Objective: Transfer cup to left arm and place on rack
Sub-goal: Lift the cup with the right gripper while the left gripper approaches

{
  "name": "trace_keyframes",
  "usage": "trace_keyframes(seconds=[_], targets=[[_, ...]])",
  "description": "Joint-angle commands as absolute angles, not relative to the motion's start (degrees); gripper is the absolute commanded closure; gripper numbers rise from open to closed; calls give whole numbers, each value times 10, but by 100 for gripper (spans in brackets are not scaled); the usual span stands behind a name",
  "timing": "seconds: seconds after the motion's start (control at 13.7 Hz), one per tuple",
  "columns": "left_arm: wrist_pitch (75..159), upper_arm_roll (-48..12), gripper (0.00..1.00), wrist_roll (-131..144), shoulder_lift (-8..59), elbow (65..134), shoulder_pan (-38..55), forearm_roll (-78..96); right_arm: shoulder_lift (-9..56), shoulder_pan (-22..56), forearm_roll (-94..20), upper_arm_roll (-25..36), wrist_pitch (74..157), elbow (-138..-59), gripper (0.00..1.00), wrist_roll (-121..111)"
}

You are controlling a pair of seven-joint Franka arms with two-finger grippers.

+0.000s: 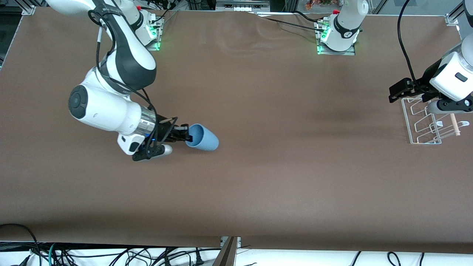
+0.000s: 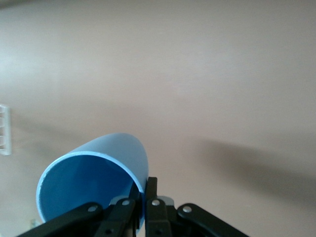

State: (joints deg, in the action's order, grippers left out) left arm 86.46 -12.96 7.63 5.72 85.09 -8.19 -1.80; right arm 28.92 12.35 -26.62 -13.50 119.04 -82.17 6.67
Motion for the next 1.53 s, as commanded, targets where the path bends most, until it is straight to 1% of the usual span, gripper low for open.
trace_keyframes(seconds=[0.0, 0.15, 0.58, 0.87, 1.09, 1.24, 1.38, 1.46], targets=[[867, -131, 0, 69, 55, 848, -86, -25, 314, 141, -308, -135, 1186, -780, 100, 77], [867, -130, 0, 69, 55, 848, -86, -24, 323, 154, -310, -135, 1194, -765, 100, 86], [868, -130, 0, 71, 56, 848, -86, -23, 330, 176, -311, -137, 1211, -763, 100, 109], [867, -141, 0, 70, 60, 846, -66, -4, 334, 178, -372, -144, 1226, -763, 100, 107], [868, -149, 0, 62, 103, 846, -26, -1, 334, 185, -376, -146, 1226, -763, 100, 107], [869, -155, 0, 32, 103, 846, -5, 20, 333, 185, -390, -148, 1226, -763, 100, 107], [875, -156, 0, -32, 120, 833, 17, 46, 332, 185, -402, -154, 1225, -763, 100, 107], [905, -155, 0, -72, 128, 836, 18, 63, 333, 185, -402, -160, 1225, -763, 100, 107]])
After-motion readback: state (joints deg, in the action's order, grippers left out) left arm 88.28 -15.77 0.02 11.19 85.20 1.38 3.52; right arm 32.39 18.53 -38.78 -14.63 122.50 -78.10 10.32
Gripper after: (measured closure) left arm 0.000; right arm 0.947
